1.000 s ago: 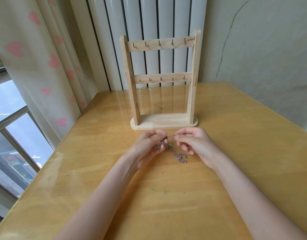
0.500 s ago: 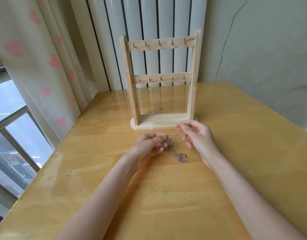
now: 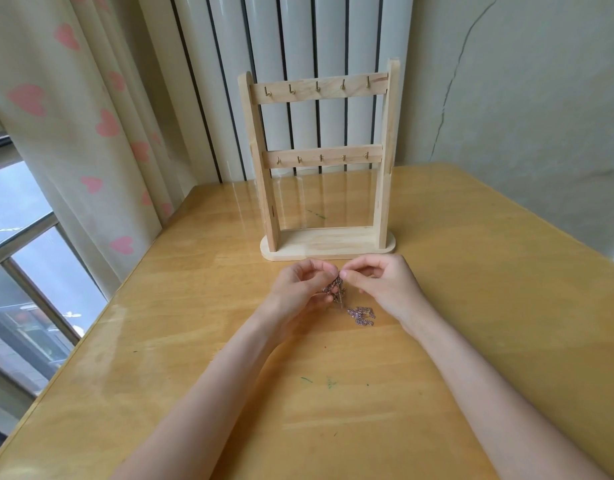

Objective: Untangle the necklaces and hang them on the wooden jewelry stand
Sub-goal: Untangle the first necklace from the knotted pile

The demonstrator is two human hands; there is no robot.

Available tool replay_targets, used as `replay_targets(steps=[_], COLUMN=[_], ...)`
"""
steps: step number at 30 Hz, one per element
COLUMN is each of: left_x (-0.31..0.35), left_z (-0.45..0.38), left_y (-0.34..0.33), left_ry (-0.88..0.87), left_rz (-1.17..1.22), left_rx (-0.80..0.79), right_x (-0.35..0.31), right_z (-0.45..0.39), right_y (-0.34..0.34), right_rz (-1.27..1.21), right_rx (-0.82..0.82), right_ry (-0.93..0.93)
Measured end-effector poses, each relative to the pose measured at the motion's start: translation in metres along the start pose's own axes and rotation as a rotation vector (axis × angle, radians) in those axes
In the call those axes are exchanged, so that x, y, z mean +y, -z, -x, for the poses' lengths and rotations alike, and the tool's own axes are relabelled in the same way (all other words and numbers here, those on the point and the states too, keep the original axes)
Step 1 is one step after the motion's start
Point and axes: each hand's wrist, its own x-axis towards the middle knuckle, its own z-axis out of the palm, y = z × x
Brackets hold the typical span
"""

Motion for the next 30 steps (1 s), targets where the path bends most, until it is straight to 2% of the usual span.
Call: replay_targets(steps=[6, 11, 14, 20, 24, 30], left_x=[0.0004, -0.0023, -0.0026, -0.0018, -0.0024, -0.003], left_z=[0.0016, -0.0004, -0.0011, -0.0006, -0.0004, -0.0016], left_y=[0.0005, 0.0, 0.0013, 0.0023, 0.0018, -0.0041], left_ry=[-0.038, 0.008, 0.054, 0.025, 0.012, -0.076], left_rz=[-0.026, 0.016, 0.055, 0.076, -0.004, -0.154], left_rx=[0.009, -0.018, -0.078, -0.11, -0.117, -0.012], right_x=[-0.0003, 0.0012, 0.0015, 0.0016, 0.0009, 0.0024], right_z=[0.0009, 0.0017, 0.0023, 0.0023, 0.001, -0.0001], right_y=[-0.0003, -0.0008, 0.0, 0.0031, 0.0024, 0.0006], right_rz=[-0.001, 0.005, -0.053, -0.19, -0.343, -0.307], right_rx=[-0.05, -0.072, -0.099, -0.107, -0.077, -0.066], right_ry=[-0.041, -0.092, -0.128, -0.148, -0.181, -0.202])
